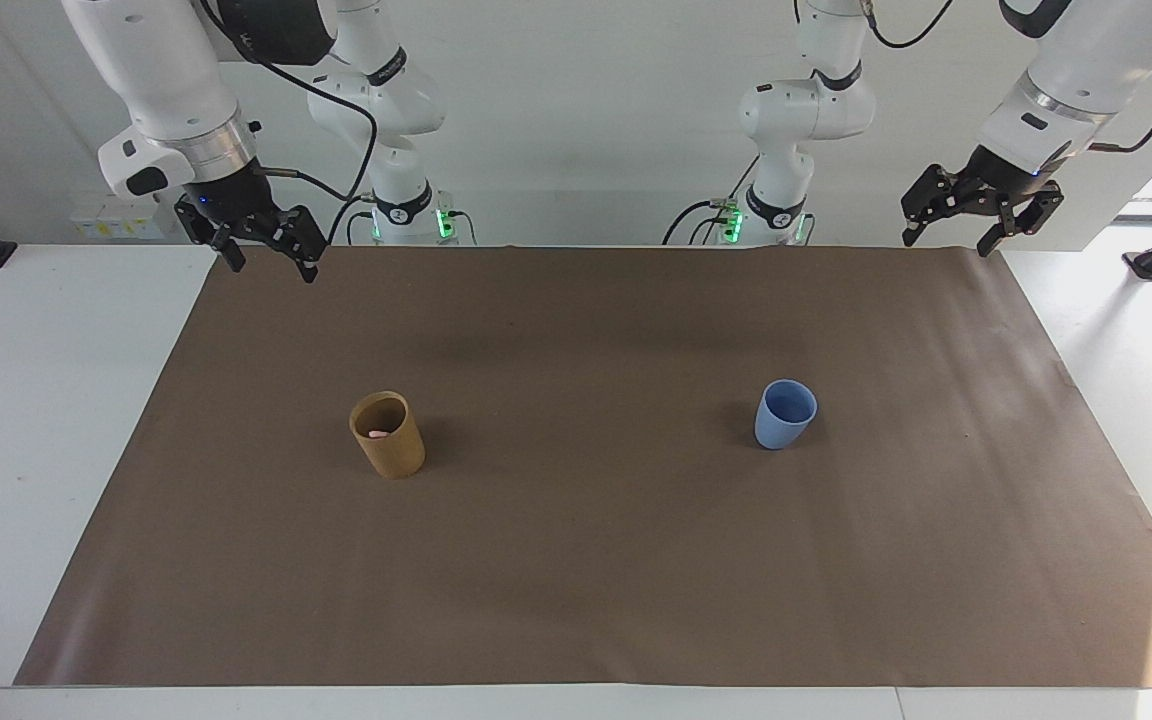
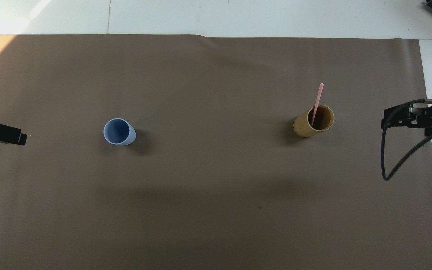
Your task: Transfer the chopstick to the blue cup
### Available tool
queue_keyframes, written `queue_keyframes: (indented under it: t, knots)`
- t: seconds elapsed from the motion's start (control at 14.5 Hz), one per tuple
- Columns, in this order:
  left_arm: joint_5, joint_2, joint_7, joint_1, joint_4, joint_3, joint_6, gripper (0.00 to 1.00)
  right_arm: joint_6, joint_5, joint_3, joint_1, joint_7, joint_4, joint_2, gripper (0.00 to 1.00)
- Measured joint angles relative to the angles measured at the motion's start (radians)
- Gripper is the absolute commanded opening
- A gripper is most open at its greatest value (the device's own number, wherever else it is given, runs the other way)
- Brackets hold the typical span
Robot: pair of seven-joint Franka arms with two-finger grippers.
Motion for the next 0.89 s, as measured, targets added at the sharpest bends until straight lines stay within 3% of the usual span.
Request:
queue_keyframes:
  t: [0.89]
  knots:
    - [-0.001,-0.001,-0.012,-0.02,-0.02,-0.027,0.016,1.0,0.0,0.0,0.0,0.0,0.0,0.0,0.0,1.0]
